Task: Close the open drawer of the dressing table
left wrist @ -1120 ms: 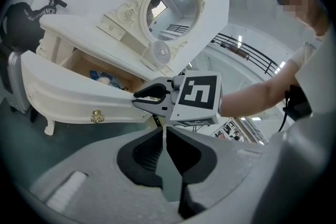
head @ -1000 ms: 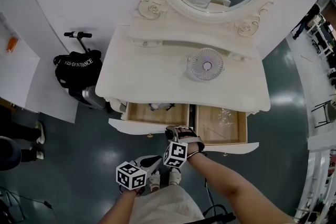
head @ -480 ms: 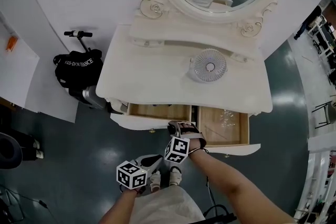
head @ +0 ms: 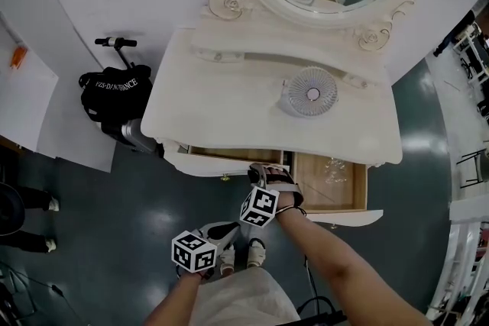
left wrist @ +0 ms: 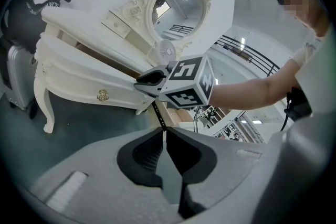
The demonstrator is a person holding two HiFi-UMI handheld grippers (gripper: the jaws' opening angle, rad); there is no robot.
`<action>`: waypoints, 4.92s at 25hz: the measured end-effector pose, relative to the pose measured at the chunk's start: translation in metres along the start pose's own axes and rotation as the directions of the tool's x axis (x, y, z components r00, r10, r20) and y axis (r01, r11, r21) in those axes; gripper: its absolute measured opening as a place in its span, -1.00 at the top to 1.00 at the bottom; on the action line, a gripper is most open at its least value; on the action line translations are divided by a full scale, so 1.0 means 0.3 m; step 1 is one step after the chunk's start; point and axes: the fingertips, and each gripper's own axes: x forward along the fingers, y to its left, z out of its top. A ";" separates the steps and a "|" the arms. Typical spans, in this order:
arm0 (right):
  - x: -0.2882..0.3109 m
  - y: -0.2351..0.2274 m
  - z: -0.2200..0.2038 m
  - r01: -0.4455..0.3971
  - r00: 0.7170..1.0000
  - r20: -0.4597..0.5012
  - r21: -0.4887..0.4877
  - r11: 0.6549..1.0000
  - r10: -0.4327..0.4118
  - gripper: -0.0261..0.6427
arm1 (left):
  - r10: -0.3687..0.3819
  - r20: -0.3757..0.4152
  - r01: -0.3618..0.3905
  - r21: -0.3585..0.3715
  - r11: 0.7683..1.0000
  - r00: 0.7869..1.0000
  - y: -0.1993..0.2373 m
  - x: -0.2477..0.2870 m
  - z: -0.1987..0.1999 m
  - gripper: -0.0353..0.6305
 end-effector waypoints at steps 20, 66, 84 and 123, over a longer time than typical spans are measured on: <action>0.085 -0.126 -0.004 0.073 0.997 -0.035 0.033 0.997 -0.071 0.71 | 0.009 0.009 -0.008 -0.018 1.000 1.000 0.039 0.033 0.025 0.84; 0.217 0.057 0.167 -0.119 0.993 0.029 0.137 0.983 0.116 0.77 | 0.059 0.045 -0.056 -0.065 0.996 0.997 0.119 -0.009 0.027 0.84; 0.265 -0.016 0.164 -0.053 0.998 0.025 0.240 0.969 0.049 0.77 | 0.060 0.061 -0.056 -0.064 0.996 0.996 0.131 0.013 0.055 0.84; -0.064 0.004 0.151 -0.112 0.990 0.115 0.323 0.940 0.078 0.78 | 0.031 0.063 -0.032 0.009 0.999 0.997 0.007 -0.061 0.101 0.84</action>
